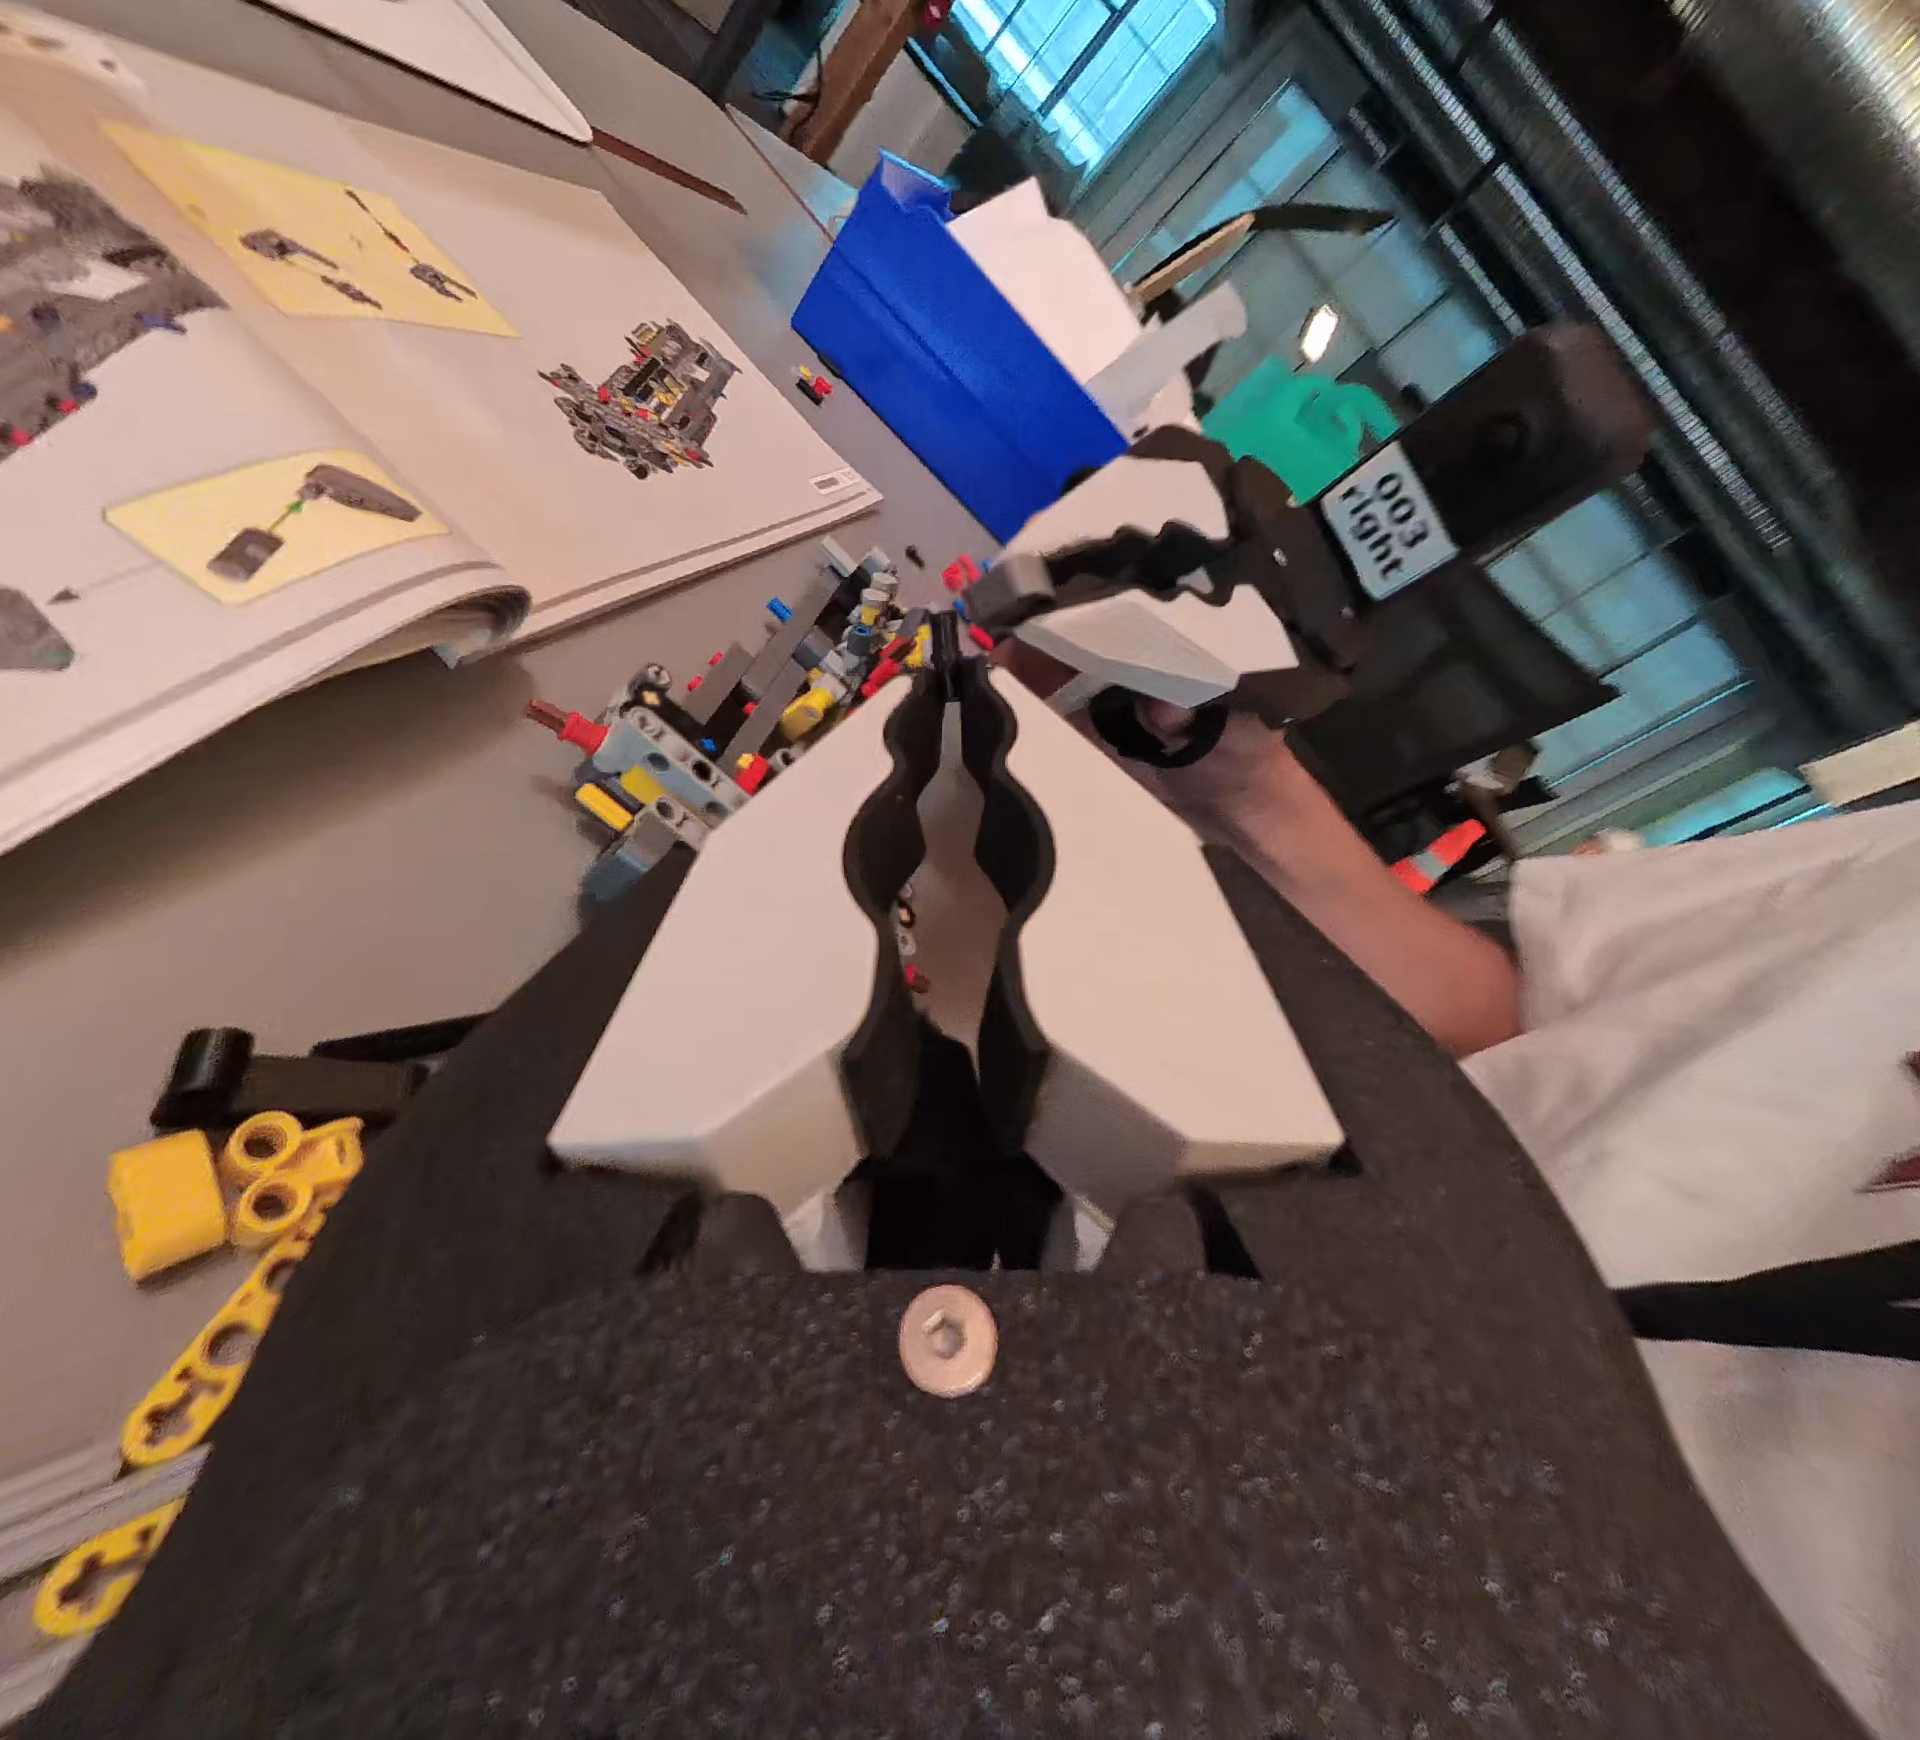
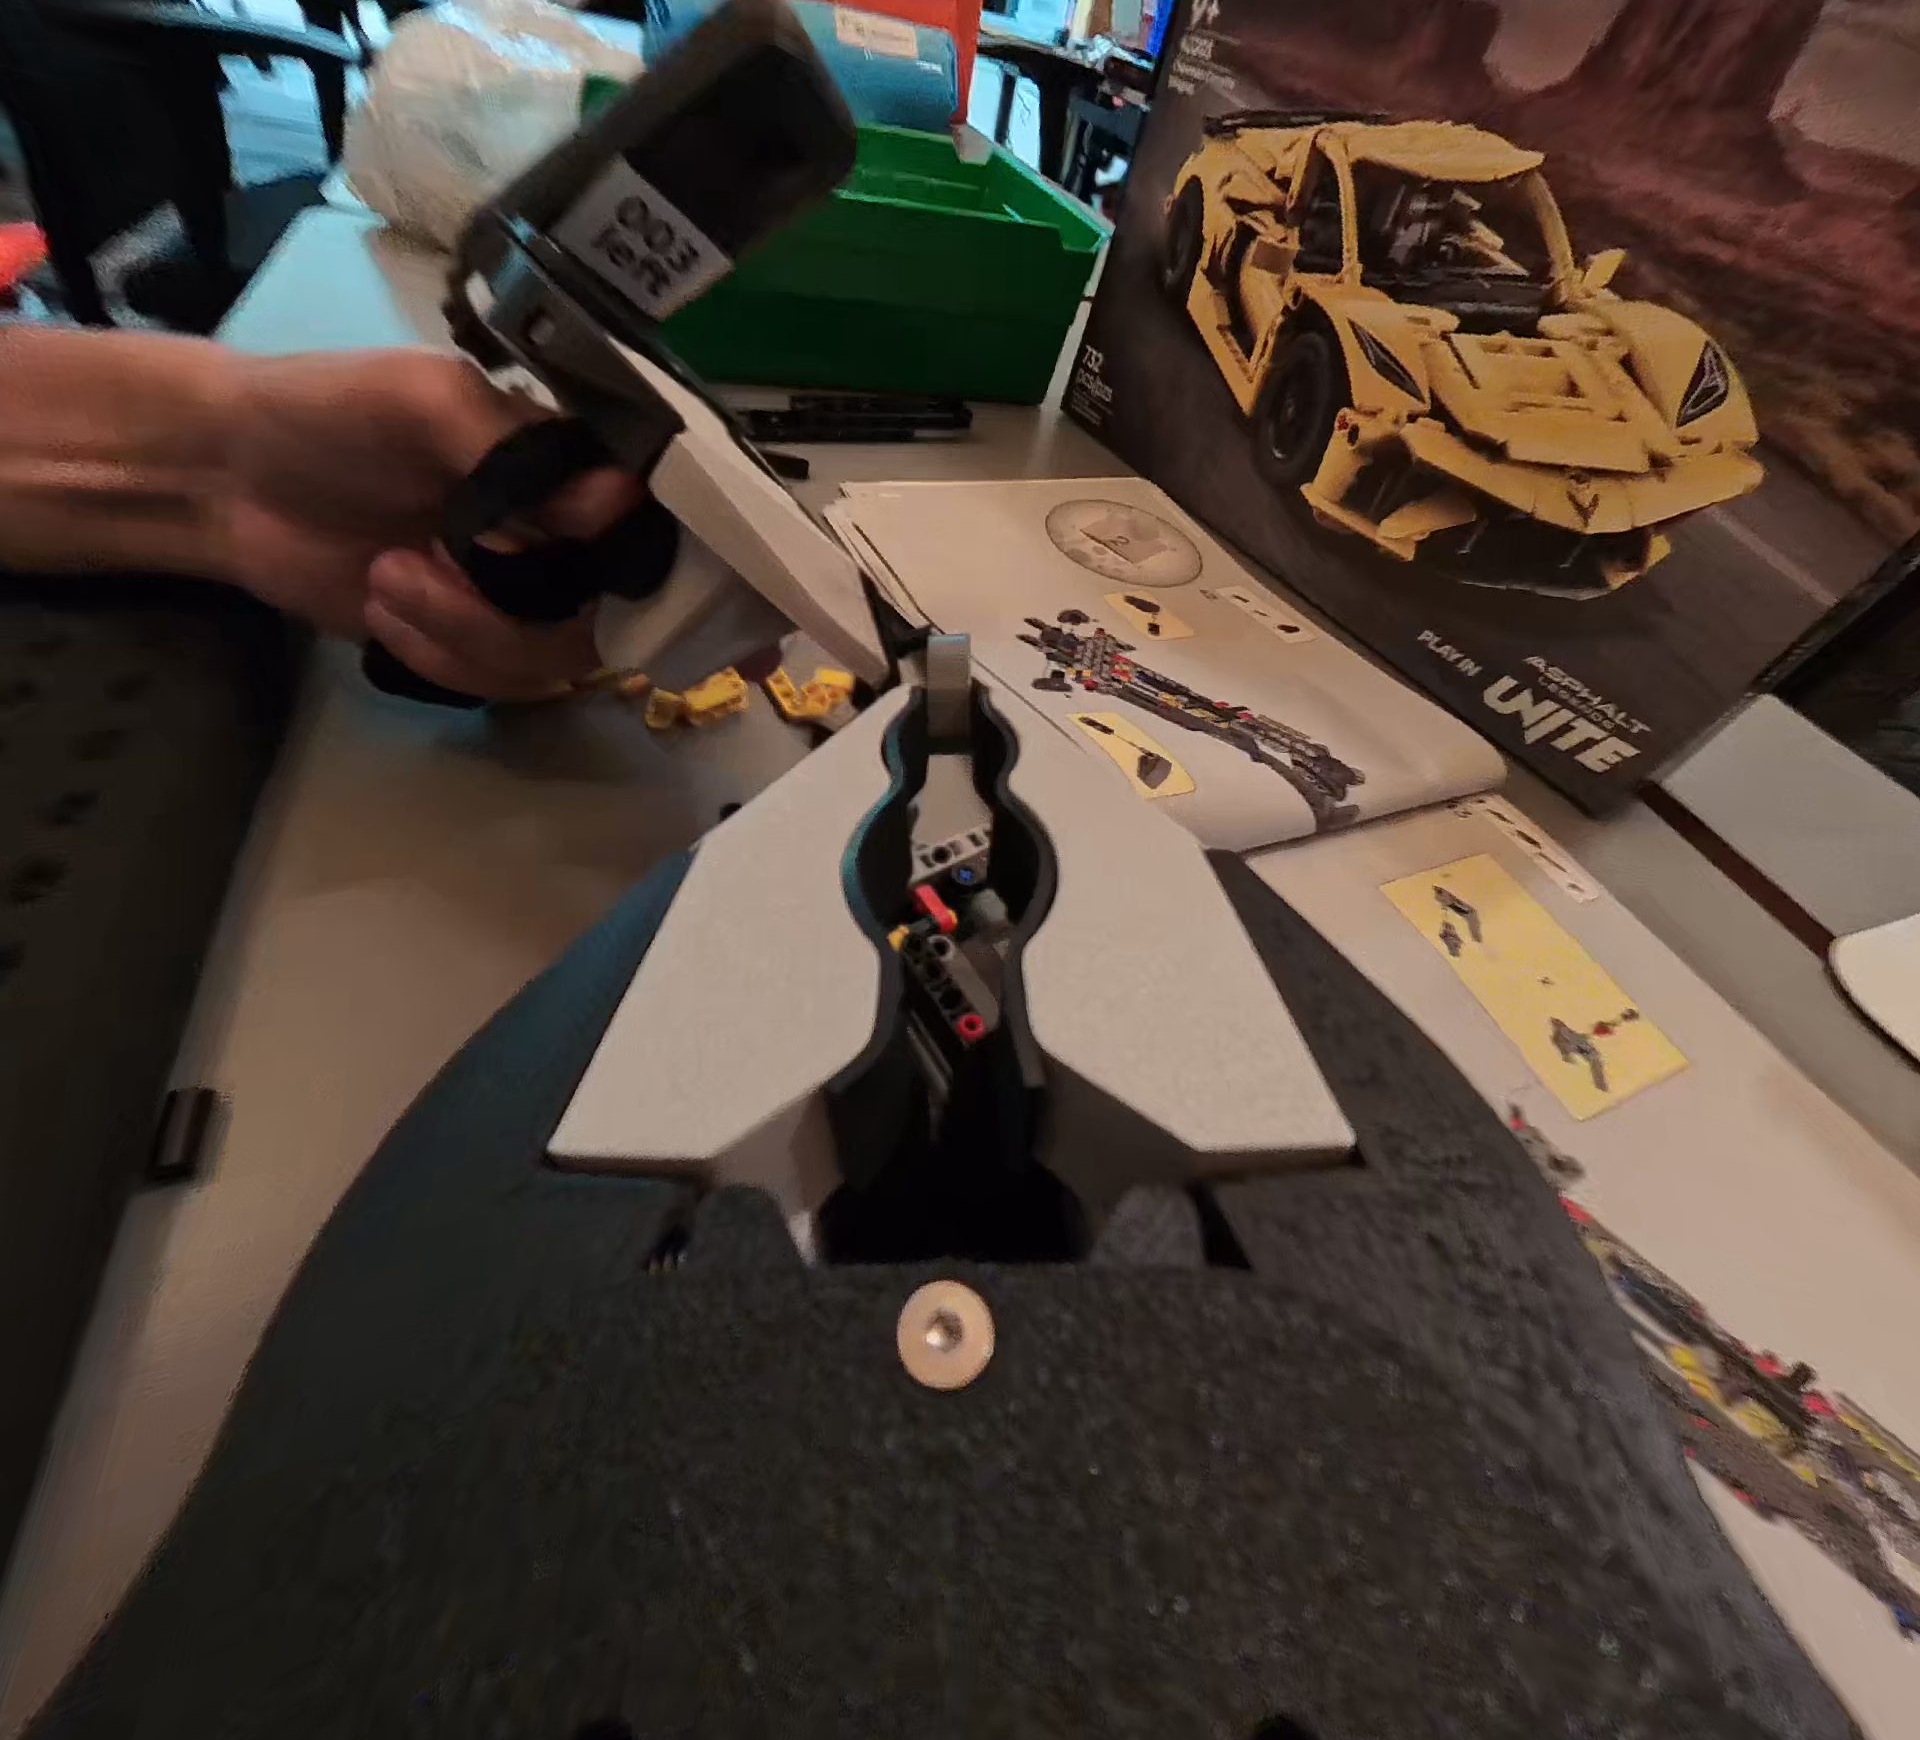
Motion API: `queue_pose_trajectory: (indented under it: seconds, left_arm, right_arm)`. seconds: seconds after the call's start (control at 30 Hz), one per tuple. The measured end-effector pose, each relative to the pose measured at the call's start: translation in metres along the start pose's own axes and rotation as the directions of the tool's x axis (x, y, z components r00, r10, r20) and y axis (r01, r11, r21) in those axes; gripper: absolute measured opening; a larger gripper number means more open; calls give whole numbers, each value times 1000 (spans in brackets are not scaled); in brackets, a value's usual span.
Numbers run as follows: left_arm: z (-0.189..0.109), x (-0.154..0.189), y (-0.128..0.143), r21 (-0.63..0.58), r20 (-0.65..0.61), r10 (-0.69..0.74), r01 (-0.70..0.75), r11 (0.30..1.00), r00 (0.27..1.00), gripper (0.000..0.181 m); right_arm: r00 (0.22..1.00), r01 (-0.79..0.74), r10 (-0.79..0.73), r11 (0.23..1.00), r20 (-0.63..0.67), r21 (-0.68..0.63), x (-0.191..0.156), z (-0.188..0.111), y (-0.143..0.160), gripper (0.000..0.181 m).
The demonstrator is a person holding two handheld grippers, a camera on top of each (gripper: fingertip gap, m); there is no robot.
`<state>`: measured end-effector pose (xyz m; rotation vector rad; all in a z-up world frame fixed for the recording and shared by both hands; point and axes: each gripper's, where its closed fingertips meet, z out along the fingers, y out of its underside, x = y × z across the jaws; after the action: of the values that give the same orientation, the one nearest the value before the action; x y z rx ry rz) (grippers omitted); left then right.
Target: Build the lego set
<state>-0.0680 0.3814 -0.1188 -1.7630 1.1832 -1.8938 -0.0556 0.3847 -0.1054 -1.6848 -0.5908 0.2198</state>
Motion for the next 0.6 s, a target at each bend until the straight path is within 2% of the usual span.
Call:
queue_pose_trajectory:
  seconds: [0.2,0.6]
  left_arm:
    - [-5,13,2,-20,-138,-116,115,993,984,3]
    - [-3,11,10,-83,-143,-180,170,982,973,3]
  right_arm:
    - [999,-33,34,999,31,-30,-6,9,7,7]
    - [998,-37,38,999,49,-9,-10,12,4,7]
